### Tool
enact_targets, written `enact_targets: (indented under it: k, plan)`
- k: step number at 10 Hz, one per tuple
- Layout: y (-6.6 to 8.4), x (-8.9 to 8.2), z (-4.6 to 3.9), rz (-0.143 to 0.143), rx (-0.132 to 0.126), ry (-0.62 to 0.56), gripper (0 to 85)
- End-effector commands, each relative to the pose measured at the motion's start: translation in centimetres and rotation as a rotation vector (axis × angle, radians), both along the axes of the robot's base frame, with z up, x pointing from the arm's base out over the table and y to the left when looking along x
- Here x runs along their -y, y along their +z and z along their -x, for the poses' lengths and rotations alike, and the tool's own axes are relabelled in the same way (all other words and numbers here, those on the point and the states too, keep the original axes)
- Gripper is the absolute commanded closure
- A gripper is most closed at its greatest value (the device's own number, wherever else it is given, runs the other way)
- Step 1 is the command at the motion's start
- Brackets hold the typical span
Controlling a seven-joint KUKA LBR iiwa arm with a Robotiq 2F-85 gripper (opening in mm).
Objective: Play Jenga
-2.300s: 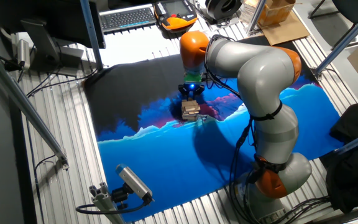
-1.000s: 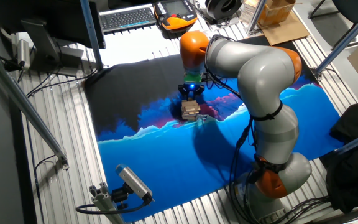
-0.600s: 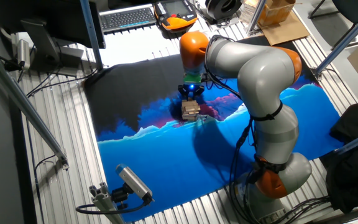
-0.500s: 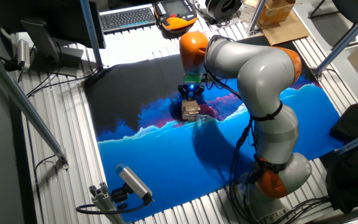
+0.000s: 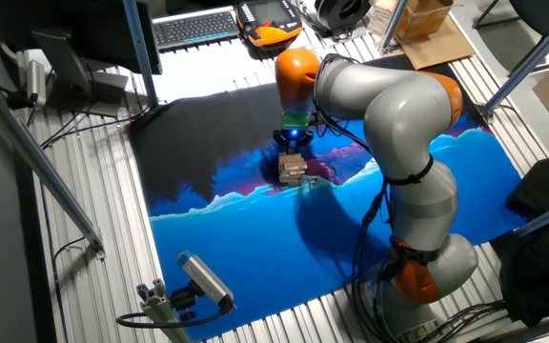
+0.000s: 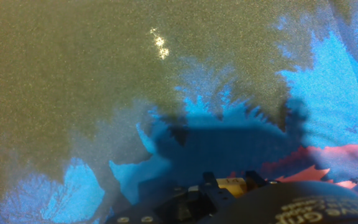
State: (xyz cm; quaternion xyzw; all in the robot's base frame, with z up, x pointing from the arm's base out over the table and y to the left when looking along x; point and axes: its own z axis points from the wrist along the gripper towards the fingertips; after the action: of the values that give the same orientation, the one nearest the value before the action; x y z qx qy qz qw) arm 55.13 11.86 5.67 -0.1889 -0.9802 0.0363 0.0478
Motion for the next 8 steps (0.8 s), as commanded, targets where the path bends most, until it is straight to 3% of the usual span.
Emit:
enact_targets:
  k: [1,8]
  plan:
    - [0.0,0.01,-0.01,0.0,0.0,0.0,68.0]
    - [0.09,0.13,-0.31,0.002,0.001,0.003,68.0]
